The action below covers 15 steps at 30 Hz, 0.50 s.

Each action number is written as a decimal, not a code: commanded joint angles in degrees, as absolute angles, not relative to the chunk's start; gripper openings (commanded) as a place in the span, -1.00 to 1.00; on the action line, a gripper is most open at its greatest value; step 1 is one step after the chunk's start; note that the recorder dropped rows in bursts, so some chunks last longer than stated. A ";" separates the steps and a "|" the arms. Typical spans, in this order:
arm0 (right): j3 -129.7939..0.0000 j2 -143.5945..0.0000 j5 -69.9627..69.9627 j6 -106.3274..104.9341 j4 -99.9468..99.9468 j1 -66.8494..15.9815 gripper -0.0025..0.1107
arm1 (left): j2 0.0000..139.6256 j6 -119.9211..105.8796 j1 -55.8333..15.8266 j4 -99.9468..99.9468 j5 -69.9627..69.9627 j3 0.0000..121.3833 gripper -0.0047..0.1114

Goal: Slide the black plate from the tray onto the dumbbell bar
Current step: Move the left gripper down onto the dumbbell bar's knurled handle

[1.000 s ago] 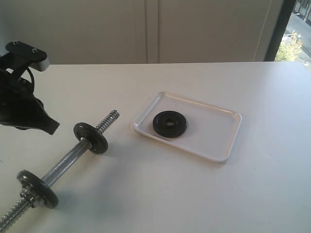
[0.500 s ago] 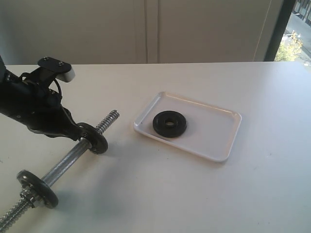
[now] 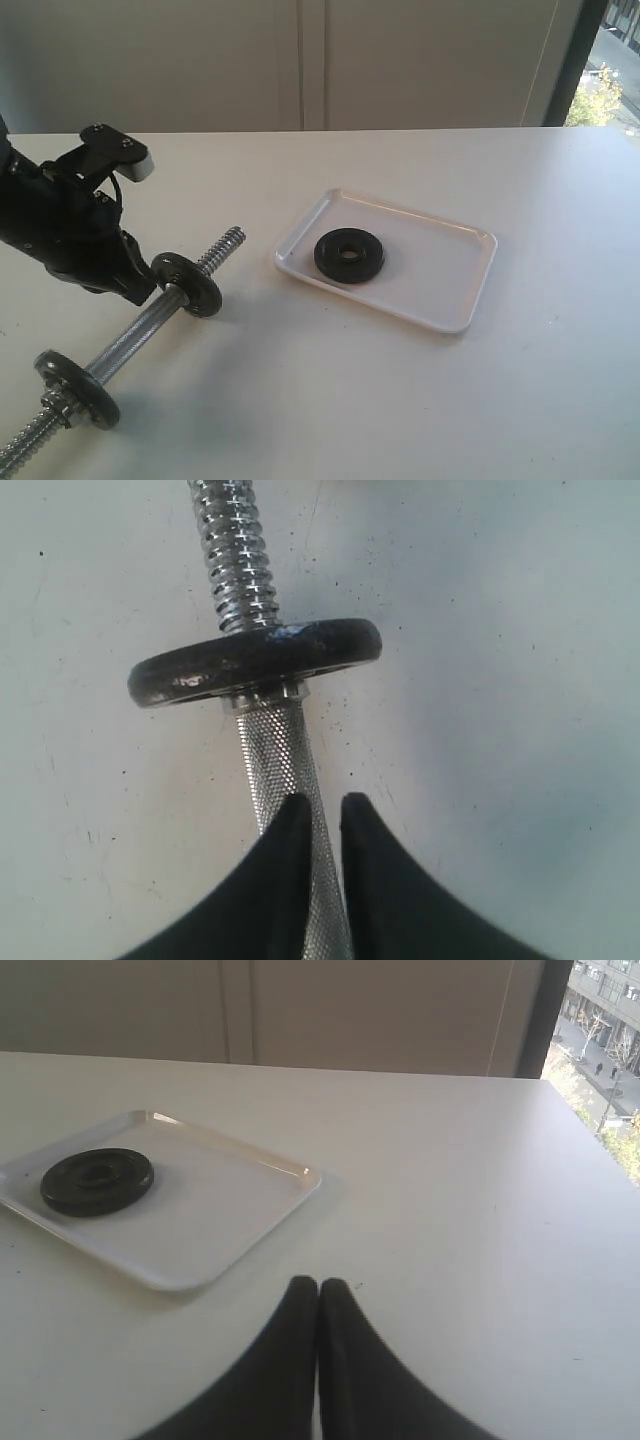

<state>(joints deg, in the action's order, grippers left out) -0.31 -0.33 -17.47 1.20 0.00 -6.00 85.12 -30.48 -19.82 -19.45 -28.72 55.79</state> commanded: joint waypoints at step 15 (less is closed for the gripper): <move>0.00 0.00 -16.67 1.32 0.00 -6.24 -0.95 | 89.40 -30.40 -20.09 -18.39 -29.07 56.04 0.34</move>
<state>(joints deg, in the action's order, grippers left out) -0.31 -0.33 -17.47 1.20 0.00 -6.00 88.45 -30.48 -19.82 -18.14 -28.92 55.79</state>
